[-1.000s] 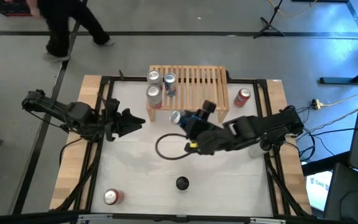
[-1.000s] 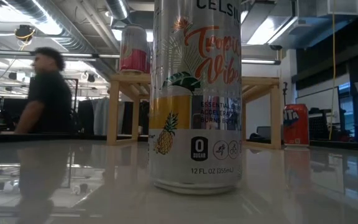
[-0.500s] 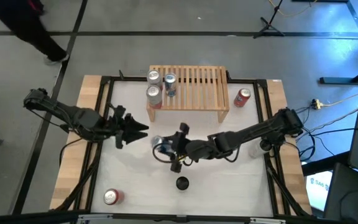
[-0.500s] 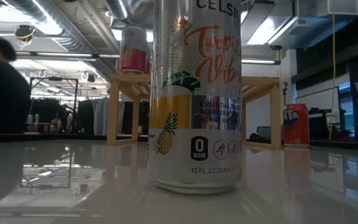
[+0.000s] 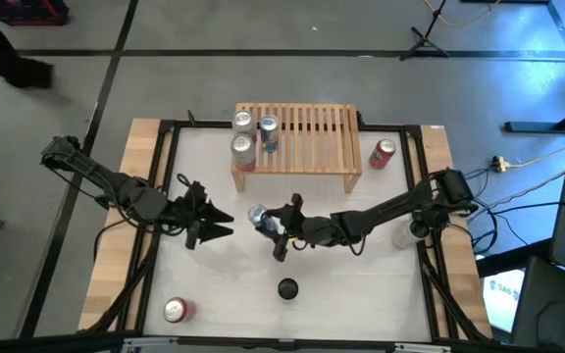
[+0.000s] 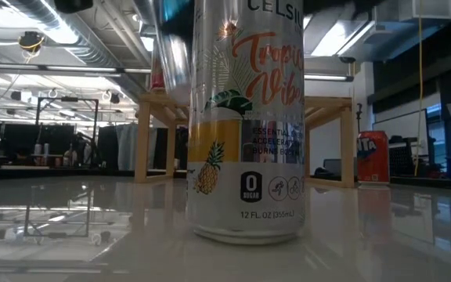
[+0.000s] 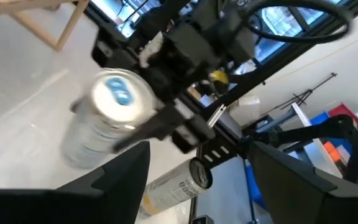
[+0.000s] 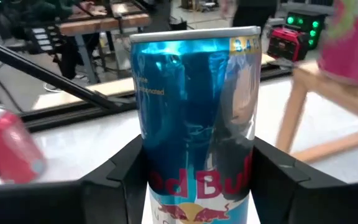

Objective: Place canned beverage on shelf
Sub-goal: Put the blue soda can on the shelf aligned with the other blue soda can

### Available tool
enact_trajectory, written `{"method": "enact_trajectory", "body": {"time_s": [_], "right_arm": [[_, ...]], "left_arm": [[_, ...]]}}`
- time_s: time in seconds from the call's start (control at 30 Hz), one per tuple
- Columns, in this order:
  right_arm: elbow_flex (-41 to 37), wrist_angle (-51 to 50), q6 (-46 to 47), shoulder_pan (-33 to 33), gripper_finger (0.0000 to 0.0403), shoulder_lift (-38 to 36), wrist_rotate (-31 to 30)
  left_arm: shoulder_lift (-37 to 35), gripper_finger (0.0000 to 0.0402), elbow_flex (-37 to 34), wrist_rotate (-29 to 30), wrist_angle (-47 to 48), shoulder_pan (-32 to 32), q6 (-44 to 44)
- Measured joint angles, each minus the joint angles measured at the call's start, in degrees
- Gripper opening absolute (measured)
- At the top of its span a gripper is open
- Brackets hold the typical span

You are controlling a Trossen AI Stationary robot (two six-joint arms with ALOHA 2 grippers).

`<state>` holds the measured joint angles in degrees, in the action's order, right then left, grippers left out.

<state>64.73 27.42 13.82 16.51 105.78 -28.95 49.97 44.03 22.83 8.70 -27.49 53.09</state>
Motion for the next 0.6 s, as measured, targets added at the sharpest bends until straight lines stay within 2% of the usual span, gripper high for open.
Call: {"method": "enact_trajectory", "body": {"time_s": [0.33,0.6], "right_arm": [[-1.7,12.27,0.92,-1.18,0.0204,9.71,1.55],[-1.6,17.1,1.0,-1.22,0.0204,15.12,1.39]], "left_arm": [[0.29,0.0271,0.0,-0.86,2.24,-0.39,2.44],[0.35,0.0271,0.0,-0.85,2.94,-0.37,2.35]]}}
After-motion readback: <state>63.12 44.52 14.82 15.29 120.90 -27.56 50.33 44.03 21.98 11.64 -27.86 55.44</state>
